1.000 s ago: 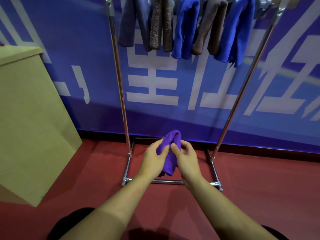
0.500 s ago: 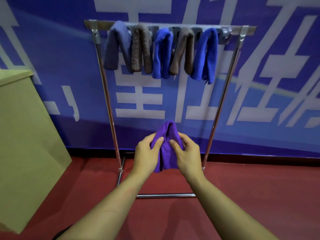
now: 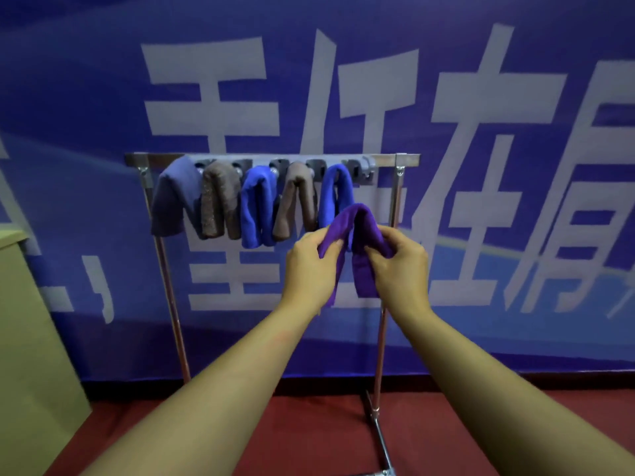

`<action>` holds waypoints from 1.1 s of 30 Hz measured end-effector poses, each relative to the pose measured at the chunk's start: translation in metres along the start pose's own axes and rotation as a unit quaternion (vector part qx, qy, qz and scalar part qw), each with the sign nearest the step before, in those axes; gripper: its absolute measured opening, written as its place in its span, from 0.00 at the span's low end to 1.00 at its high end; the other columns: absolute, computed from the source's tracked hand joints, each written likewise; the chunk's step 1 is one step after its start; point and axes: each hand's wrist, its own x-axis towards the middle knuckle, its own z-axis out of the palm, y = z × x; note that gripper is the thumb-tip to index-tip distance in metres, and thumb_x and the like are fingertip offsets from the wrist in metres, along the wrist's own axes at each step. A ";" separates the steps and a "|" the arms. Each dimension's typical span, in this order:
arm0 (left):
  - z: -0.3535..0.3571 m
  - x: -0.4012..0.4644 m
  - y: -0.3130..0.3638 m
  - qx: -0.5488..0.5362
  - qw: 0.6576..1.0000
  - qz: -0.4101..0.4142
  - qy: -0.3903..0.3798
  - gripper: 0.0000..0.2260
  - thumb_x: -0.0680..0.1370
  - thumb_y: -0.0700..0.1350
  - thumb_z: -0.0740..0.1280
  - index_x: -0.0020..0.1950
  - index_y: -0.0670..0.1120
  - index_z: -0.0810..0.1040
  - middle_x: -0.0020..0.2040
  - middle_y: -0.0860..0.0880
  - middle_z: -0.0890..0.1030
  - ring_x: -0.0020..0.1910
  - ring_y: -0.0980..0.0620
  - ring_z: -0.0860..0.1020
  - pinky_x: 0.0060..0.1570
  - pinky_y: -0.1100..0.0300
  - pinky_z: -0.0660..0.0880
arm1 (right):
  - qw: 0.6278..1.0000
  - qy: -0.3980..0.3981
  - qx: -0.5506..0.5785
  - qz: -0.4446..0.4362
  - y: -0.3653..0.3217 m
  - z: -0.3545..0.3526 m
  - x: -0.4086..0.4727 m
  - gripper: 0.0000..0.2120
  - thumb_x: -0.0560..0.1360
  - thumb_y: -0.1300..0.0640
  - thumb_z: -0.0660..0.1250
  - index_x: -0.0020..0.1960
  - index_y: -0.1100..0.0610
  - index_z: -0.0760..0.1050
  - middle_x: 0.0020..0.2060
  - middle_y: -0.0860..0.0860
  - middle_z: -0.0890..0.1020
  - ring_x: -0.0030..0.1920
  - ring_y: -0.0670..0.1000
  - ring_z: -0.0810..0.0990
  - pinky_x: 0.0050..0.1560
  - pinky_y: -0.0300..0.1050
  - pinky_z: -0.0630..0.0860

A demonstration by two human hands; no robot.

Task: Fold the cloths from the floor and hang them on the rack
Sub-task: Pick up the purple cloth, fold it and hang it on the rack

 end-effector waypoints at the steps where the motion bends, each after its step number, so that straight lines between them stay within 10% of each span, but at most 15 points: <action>1: 0.005 0.010 0.007 0.001 1.000 0.004 -0.001 0.09 0.81 0.46 0.66 0.57 0.53 0.83 0.50 0.48 0.84 0.47 0.54 0.81 0.47 0.56 0.78 | 1.000 0.007 -0.019 -0.013 -0.001 -0.006 0.013 0.16 0.76 0.66 0.69 0.59 0.50 0.83 0.40 0.38 0.83 0.41 0.35 0.81 0.42 0.27 0.73; 14: 0.087 0.152 0.028 0.032 0.994 0.053 0.092 0.10 0.82 0.45 0.60 0.52 0.51 0.82 0.45 0.50 0.82 0.44 0.52 0.80 0.45 0.55 0.79 | 0.966 0.070 -0.206 -0.137 0.021 -0.013 0.169 0.20 0.77 0.68 0.65 0.64 0.51 0.80 0.48 0.53 0.86 0.45 0.56 0.83 0.46 0.51 0.81; 26: 0.126 0.153 -0.033 0.186 0.975 0.062 0.101 0.21 0.82 0.36 0.60 0.74 0.47 0.72 0.59 0.42 0.81 0.56 0.41 0.79 0.54 0.49 0.75 | 0.983 -0.028 -0.180 -0.034 0.097 0.012 0.156 0.22 0.77 0.71 0.59 0.62 0.53 0.80 0.45 0.50 0.83 0.45 0.50 0.80 0.42 0.33 0.76; 33: 0.127 0.140 -0.045 0.085 0.996 -0.037 0.004 0.10 0.79 0.40 0.63 0.57 0.50 0.80 0.40 0.48 0.83 0.40 0.50 0.80 0.36 0.62 0.73 | 0.989 -0.044 -0.141 -0.029 0.104 0.014 0.141 0.10 0.82 0.58 0.63 0.59 0.51 0.80 0.38 0.48 0.82 0.36 0.41 0.78 0.34 0.30 0.71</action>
